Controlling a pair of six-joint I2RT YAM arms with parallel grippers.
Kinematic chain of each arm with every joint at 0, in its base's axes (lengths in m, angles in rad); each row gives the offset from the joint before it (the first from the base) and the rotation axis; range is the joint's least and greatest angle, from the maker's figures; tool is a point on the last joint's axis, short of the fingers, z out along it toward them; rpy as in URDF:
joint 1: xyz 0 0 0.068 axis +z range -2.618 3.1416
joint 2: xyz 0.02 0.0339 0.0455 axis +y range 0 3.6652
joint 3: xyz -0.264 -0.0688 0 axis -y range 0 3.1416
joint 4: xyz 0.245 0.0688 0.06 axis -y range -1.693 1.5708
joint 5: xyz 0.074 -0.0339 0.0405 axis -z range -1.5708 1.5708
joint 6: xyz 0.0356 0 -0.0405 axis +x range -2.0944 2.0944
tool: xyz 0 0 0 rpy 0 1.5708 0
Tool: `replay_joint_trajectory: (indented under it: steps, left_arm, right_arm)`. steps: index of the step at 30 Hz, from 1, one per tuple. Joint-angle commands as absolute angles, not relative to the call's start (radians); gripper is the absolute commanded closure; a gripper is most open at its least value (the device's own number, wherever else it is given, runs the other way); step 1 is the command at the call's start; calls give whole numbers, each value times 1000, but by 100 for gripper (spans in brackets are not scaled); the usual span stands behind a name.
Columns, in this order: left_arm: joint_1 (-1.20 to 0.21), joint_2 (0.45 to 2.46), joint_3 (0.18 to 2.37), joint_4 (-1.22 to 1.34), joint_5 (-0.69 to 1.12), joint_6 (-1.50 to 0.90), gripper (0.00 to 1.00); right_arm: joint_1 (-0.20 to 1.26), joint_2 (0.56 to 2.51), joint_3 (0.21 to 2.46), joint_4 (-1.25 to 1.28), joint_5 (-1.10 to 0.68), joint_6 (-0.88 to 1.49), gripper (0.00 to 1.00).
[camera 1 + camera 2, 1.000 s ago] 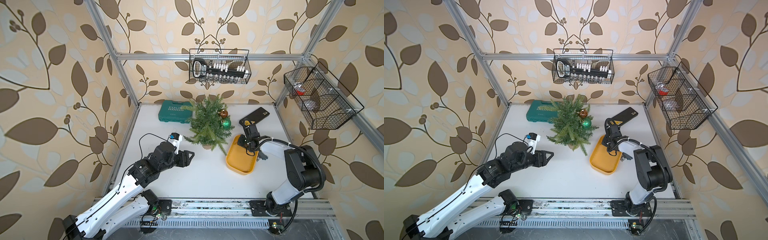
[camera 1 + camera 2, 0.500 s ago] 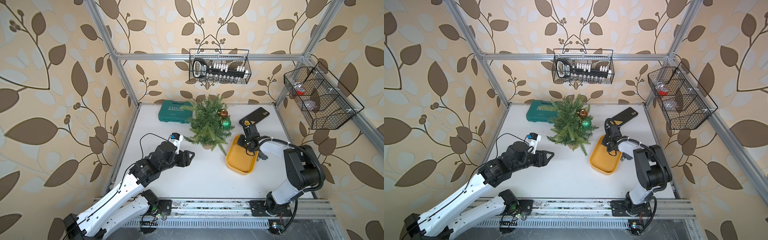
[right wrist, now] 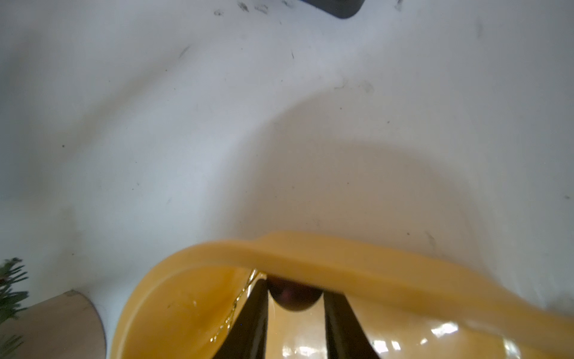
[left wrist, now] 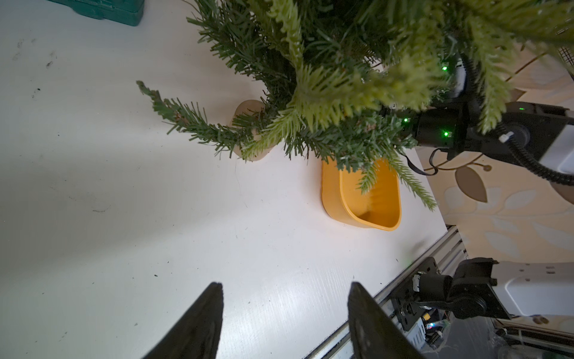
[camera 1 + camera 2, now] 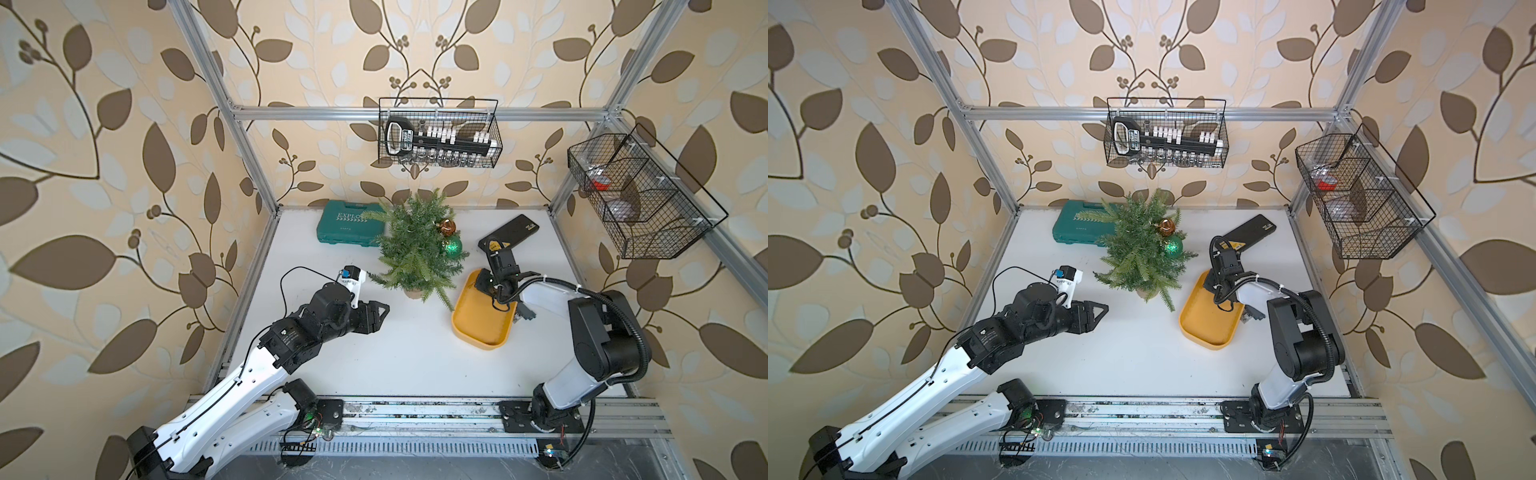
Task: Decorate the small christmas tree with ornaments
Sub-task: Pick up an ornament from the container.
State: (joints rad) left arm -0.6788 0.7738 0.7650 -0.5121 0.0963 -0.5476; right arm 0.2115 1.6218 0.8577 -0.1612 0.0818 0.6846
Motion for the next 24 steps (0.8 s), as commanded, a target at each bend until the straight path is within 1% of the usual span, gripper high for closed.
replay_joint_trajectory:
  steps: [1, 7, 14, 20, 24]
  left_arm:
    - [-670, 755, 799, -493, 100, -549, 35]
    - [-669, 740, 816, -489, 123, -544, 35]
    - [-670, 741, 844, -451, 195, -547, 36]
    - [-671, 748, 885, -433, 253, -554, 39]
    - [-670, 743, 914, -437, 267, -564, 39]
  right_arm:
    - [227, 1517, 839, -209, 78, 661, 71]
    - [245, 1290, 786, -347, 29, 606, 71]
    - [264, 1009, 824, -560, -65, 507, 71]
    - [332, 899, 969, -726, -170, 429, 71]
    - [429, 879, 1078, -797, -180, 401, 71]
